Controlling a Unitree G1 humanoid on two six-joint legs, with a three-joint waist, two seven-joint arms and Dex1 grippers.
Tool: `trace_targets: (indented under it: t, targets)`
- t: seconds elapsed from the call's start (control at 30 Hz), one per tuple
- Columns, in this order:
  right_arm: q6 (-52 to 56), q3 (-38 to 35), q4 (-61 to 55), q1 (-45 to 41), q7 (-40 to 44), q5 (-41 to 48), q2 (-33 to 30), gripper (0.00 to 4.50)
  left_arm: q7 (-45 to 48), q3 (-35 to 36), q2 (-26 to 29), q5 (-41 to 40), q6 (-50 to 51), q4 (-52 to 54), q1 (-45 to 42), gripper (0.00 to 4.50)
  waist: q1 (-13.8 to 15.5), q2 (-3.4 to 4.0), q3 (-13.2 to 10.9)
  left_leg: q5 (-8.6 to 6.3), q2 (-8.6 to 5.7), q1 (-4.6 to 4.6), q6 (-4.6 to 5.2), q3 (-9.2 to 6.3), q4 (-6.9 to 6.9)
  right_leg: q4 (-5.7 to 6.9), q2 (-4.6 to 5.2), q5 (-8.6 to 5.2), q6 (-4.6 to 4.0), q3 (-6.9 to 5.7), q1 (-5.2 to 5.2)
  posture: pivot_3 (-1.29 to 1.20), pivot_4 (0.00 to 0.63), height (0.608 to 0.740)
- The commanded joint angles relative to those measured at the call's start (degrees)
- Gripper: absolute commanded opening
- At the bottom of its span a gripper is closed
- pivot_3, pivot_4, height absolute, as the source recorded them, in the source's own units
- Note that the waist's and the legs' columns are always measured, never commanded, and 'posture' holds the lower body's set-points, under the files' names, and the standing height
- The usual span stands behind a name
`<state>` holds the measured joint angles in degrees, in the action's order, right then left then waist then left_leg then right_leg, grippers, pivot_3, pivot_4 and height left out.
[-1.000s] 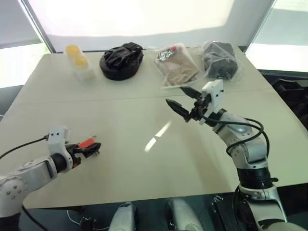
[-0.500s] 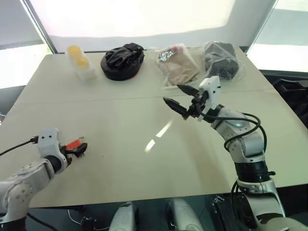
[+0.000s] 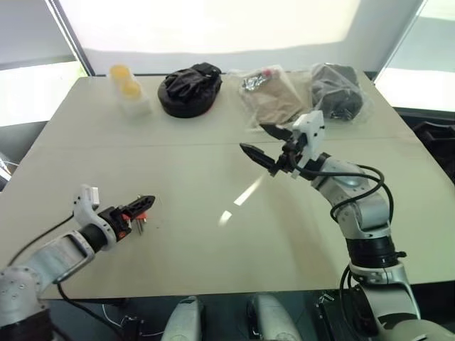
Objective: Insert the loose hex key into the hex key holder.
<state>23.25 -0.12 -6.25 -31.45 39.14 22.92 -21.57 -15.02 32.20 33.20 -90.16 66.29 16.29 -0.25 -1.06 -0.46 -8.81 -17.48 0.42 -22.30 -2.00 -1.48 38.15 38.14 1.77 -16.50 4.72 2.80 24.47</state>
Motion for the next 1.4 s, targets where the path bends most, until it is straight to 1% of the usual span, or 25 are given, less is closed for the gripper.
trace_targets:
  t: [0.03,0.07,0.1,0.17,0.3,0.4,0.53,0.63,0.8,0.9,0.97,1.03,1.2,1.4]
  targets:
    - [-1.15,-0.41,-1.0,-0.91,0.08,0.06,0.01,4.11,-1.57,-2.62,3.97,5.61,0.14,0.37,1.08,4.47,-0.14,0.01,0.0,0.0,0.0,0.01,0.0,0.0,-0.01,0.0,-0.02,0.0,0.0,0.0,0.01,0.0,0.15,0.74]
    - [-1.16,-0.43,-0.95,-0.95,0.08,0.04,0.09,4.11,-2.67,-2.6,4.04,5.68,-0.66,-0.55,0.92,4.47,-0.11,0.01,-0.01,0.0,0.01,0.02,0.0,0.0,-0.02,0.0,-0.05,0.0,-0.01,0.0,0.01,0.0,0.15,0.74]
    - [-1.24,-0.39,-0.91,-0.95,0.11,-0.04,0.14,4.11,-1.51,-3.19,5.38,7.34,-0.64,-0.15,0.93,4.47,-0.02,0.01,0.0,0.0,0.01,0.02,0.0,0.0,-0.02,0.0,-0.05,0.0,-0.01,0.0,0.01,0.0,0.15,0.74]
    - [-1.32,-0.37,-0.71,-1.09,0.11,-0.12,0.25,4.11,-2.09,-3.48,6.9,9.65,-0.76,-0.07,0.86,4.47,0.01,0.01,0.0,0.01,0.02,0.02,-0.01,0.0,-0.01,0.0,-0.05,-0.01,-0.01,-0.01,0.0,0.0,0.15,0.74]
    - [-1.63,-0.24,-0.24,-1.34,0.26,-0.33,0.36,4.11,0.98,-4.38,10.17,13.75,-0.71,1.08,1.46,4.47,-0.12,0.01,-0.01,0.01,0.03,0.02,-0.02,0.01,-0.02,0.0,-0.08,-0.01,-0.02,0.0,0.01,0.0,0.15,0.74]
    - [-1.87,-0.14,0.1,-1.52,0.45,-0.36,0.38,4.11,7.2,-7.54,14.75,21.64,-2.29,3.99,3.49,4.47,-0.14,0.02,-0.01,0.01,0.04,0.02,-0.02,0.01,-0.03,-0.01,-0.09,-0.01,-0.02,0.0,0.01,0.0,0.15,0.74]
    - [-2.15,-0.03,0.45,-1.8,0.65,-0.41,0.4,4.11,13.44,-7.51,16.0,26.07,-4.41,4.65,4.81,4.47,0.0,0.06,-0.05,0.02,0.03,0.01,-0.03,0.04,-0.05,-0.03,-0.08,-0.02,-0.03,0.01,0.02,0.0,0.15,0.74]
    - [-2.24,0.05,0.55,-1.91,0.88,-0.33,0.35,4.11,18.68,-6.35,16.87,27.8,-4.98,5.35,6.04,4.47,0.0,0.06,-0.05,0.02,0.03,0.01,-0.03,0.04,-0.05,-0.04,-0.07,-0.02,-0.03,0.01,0.02,0.0,0.15,0.74]
    - [-0.94,-0.16,0.67,-2.59,1.86,0.66,-0.08,4.11,23.42,-1.34,17.12,23.63,-3.91,6.98,4.51,4.47,0.04,0.05,-0.07,0.01,0.04,0.0,-0.02,0.04,-0.05,-0.05,-0.04,-0.02,-0.03,0.01,0.02,0.0,0.15,0.74]
    - [1.82,-0.11,0.66,-3.46,4.52,2.32,-1.42,4.11,24.77,1.89,17.6,20.06,-2.9,7.97,3.74,4.47,0.0,0.03,-0.08,0.01,0.05,-0.01,-0.02,0.04,-0.05,-0.05,-0.03,-0.02,-0.03,0.0,0.02,0.0,0.15,0.74]
    - [3.98,0.62,0.61,-3.88,8.6,3.51,-3.69,4.11,26.91,4.09,18.82,18.18,-2.17,9.66,4.4,4.47,-0.01,0.02,-0.08,0.01,0.05,-0.01,-0.02,0.04,-0.05,-0.04,-0.02,-0.02,-0.03,0.0,0.02,0.0,0.15,0.74]
    - [5.08,0.98,0.82,-4.1,10.75,4.01,-5.19,4.11,27.53,5.43,19.46,16.99,-1.77,10.65,5.02,4.47,-0.02,0.03,-0.09,0.01,0.05,-0.02,-0.01,0.03,-0.06,-0.06,0.0,-0.02,-0.03,0.0,0.02,0.0,0.15,0.74]
    - [8.94,5.56,2.78,-5.26,25.99,4.27,-15.63,4.11,26.76,14.17,21.05,9.89,-0.58,15.42,9.27,4.47,-0.02,0.02,-0.12,0.0,0.06,-0.02,0.0,0.04,-0.06,-0.1,0.01,-0.02,-0.03,0.0,0.02,0.0,0.15,0.74]
    - [5.73,9.97,6.65,-8.24,35.66,0.13,-21.96,4.11,22.6,22.16,21.46,2.84,-1.74,20.18,15.98,4.47,-0.08,0.03,-0.13,0.0,0.09,-0.01,0.01,0.04,-0.07,-0.14,0.02,-0.04,-0.08,0.0,0.01,0.0,0.15,0.74]
